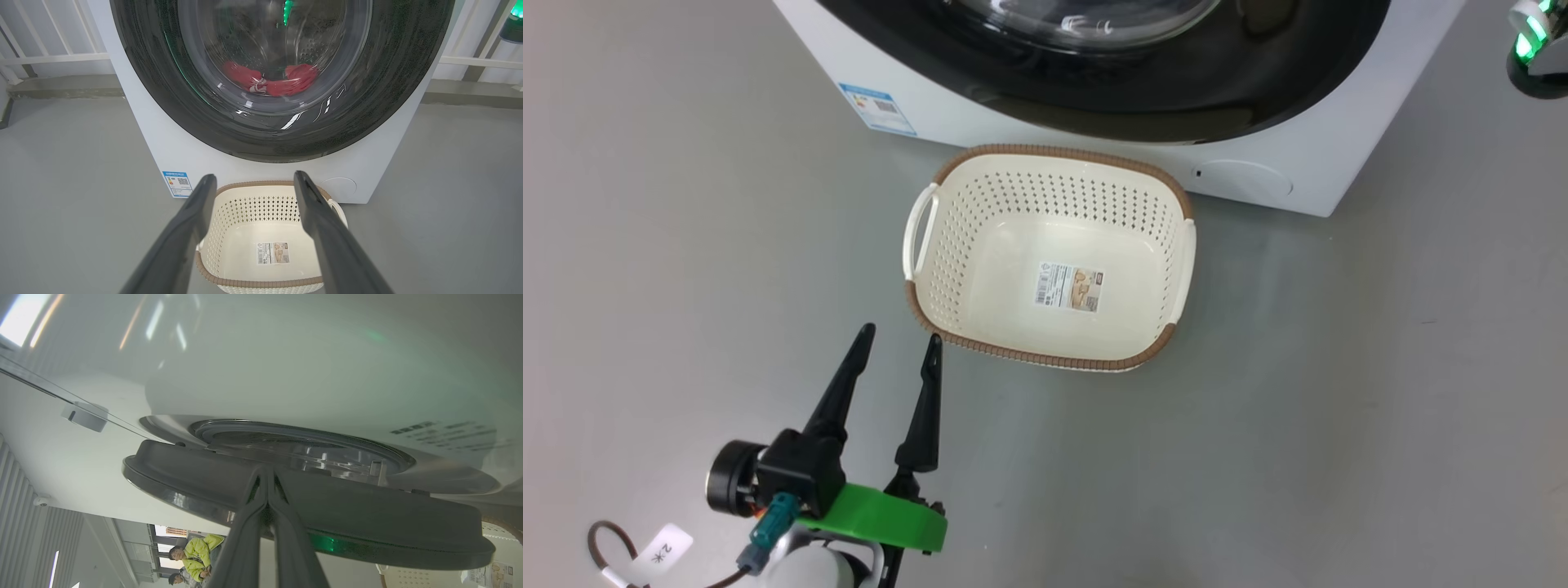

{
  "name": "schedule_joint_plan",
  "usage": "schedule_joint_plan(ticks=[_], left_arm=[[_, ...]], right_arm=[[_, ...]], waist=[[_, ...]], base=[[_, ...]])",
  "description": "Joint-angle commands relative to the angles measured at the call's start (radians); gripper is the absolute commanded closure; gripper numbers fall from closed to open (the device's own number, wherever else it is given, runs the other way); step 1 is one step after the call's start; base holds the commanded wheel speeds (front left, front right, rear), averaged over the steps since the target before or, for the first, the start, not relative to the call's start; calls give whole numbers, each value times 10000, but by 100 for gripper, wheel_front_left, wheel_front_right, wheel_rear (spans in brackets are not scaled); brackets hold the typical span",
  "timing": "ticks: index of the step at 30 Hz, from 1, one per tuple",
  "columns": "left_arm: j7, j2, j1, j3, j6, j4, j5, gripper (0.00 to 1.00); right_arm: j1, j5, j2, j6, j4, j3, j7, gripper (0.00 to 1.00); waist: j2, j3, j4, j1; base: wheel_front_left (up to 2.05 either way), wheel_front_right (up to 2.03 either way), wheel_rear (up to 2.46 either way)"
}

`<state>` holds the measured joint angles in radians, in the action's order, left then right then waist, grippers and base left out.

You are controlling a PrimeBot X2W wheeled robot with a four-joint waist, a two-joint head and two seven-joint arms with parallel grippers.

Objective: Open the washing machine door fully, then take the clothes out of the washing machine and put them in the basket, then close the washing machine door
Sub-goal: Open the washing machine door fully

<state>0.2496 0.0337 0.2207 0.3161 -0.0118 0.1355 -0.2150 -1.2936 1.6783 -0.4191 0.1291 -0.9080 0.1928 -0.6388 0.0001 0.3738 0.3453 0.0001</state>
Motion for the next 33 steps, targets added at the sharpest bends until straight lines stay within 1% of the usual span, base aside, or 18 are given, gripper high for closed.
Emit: schedule_joint_plan(ticks=[1,9,17,33], left_arm=[[122,166,259,-280,116,-269,-44,0],[122,166,449,-138,199,-358,-228,0],[122,166,561,-24,263,-412,-368,0],[122,166,49,-184,107,-64,49,0]], right_arm=[[-253,-111,44,16,187,101,-59,100],[-757,-368,71,16,-325,254,-80,100],[-827,-476,215,16,-406,308,-68,100],[1303,-612,810,16,633,783,-702,100]], waist=[[-1,195,143,0],[-1,463,315,0],[-1,509,318,0],[-1,-638,112,0]], base=[[0,0,0],[0,0,0],[0,0,0],[0,0,0]])
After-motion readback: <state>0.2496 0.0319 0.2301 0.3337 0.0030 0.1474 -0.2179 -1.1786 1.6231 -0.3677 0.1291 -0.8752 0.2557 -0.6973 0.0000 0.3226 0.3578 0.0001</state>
